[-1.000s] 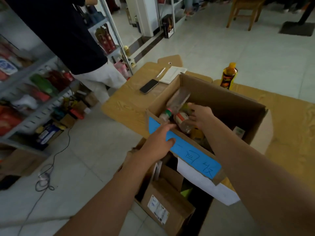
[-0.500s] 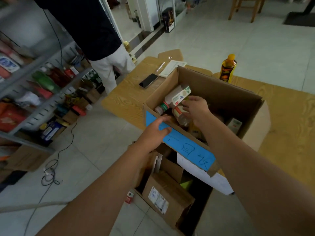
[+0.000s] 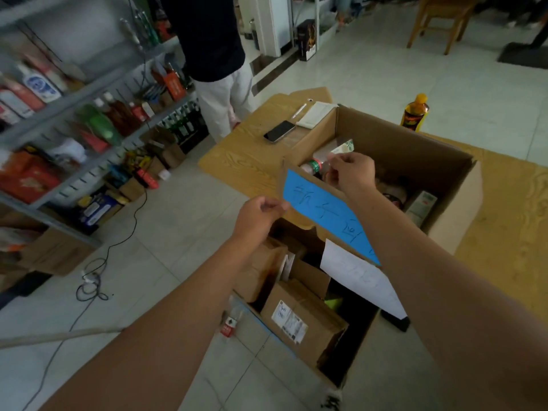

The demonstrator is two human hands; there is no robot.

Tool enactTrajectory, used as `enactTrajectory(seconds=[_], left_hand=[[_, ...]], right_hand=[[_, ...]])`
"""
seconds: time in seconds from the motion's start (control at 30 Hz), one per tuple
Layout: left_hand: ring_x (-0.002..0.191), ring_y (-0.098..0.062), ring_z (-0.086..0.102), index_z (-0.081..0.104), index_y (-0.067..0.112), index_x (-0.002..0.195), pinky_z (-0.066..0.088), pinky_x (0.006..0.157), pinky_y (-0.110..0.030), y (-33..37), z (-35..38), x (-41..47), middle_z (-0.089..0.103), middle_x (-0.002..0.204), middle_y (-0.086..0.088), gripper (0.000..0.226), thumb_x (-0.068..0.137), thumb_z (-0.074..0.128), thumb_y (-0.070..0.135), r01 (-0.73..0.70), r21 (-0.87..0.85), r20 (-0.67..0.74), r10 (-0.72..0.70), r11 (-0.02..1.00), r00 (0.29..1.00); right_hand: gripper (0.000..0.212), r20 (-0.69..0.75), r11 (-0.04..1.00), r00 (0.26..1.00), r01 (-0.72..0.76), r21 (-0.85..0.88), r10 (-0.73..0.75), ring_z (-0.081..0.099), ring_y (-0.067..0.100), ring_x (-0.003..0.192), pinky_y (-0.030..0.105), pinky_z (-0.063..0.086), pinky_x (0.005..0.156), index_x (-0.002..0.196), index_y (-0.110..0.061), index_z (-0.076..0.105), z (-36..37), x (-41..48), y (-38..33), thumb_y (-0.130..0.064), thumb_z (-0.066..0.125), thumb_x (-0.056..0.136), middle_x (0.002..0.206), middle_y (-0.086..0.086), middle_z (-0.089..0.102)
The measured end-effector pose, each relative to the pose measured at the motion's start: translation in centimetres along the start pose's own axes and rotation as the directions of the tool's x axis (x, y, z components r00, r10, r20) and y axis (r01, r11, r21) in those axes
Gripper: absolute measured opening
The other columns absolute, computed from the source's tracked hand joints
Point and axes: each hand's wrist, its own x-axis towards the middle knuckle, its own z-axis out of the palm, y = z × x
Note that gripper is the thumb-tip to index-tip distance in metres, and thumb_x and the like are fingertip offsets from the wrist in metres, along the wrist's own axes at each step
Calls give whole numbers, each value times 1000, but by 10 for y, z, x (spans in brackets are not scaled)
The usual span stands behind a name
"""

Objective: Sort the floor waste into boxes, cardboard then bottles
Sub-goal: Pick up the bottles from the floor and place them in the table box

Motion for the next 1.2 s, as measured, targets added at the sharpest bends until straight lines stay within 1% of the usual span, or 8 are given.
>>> enactTrajectory(seconds=[0.13, 0.3, 0.57, 0.7, 0.8, 0.93, 1.03, 1.2], left_hand=[[86, -19, 65, 59, 18, 73, 48, 79, -34, -23, -56, -24, 70, 91, -5, 26, 88, 68, 38, -6, 41, -14, 7, 999, 1000], [91, -30, 68, 69, 7, 75, 49, 90, -44, -96, -140, -58, 72, 94, -18, 46, 92, 56, 47, 58, 42, -10, -58, 997, 998], [93, -20, 67, 68, 0, 96, 48, 85, -29, -261, -283, -126, 72, 100, -9, 21, 94, 60, 20, 231, -171, -72, -246, 958, 967], [74, -10, 64, 67, 10, 90, 51, 74, -20, -310, -324, -150, 69, 84, -1, 5, 86, 70, 12, 265, -262, -115, -303, 928, 946], [64, -13, 66, 66, 7, 86, 55, 72, -28, -337, -342, -157, 69, 76, -5, 10, 88, 69, 16, 296, -347, -130, -358, 890, 925], [63, -16, 65, 63, 2, 85, 56, 78, -37, -379, -349, -172, 69, 79, -12, 10, 89, 67, 11, 374, -478, -172, -502, 795, 847], [70, -21, 62, 63, -1, 89, 50, 63, -21, -414, -344, -183, 66, 79, -13, 2, 88, 64, 0, 438, -526, -182, -599, 729, 779], [77, -15, 63, 65, 12, 83, 44, 60, -14, -474, -322, -174, 69, 82, -1, 14, 85, 62, -1, 539, -602, -179, -758, 588, 627]], right_hand=[[22, 140, 999, 990, -13, -40, 18, 59, 13, 60, 27, 58, 64, 86, -11, 64, 57, -46, 7, -32, 64, 94, 71, 4, 61], [22, 180, 989, 980, -57, -136, 81, 55, 14, 58, 24, 52, 56, 85, -7, 62, 127, -107, 40, -22, 55, 99, 70, 5, 57], [18, 275, 900, 946, -35, -434, 169, 61, 20, 75, 30, 56, 69, 83, -8, 65, 260, -224, 131, 6, 59, 90, 83, 12, 63], [18, 311, 816, 910, -51, -576, 276, 55, 15, 59, 19, 50, 49, 81, -9, 64, 305, -270, 162, 5, 58, 90, 70, 9, 60], [25, 356, 790, 873, -52, -611, 333, 53, 16, 56, 15, 49, 42, 71, -6, 60, 338, -275, 182, 4, 55, 93, 71, 17, 59], [20, 299, 768, 808, -266, -582, 507, 52, 16, 47, 16, 45, 35, 80, -1, 54, 392, -266, 217, 1, 47, 99, 62, 13, 53], [24, 270, 710, 739, -375, -597, 617, 51, 4, 30, 16, 45, 33, 78, -8, 50, 427, -255, 273, -6, 46, 101, 40, 1, 55], [13, 229, 559, 613, -422, -713, 756, 50, 10, 51, 16, 45, 42, 96, -5, 57, 470, -235, 356, 2, 46, 98, 71, 8, 55]])
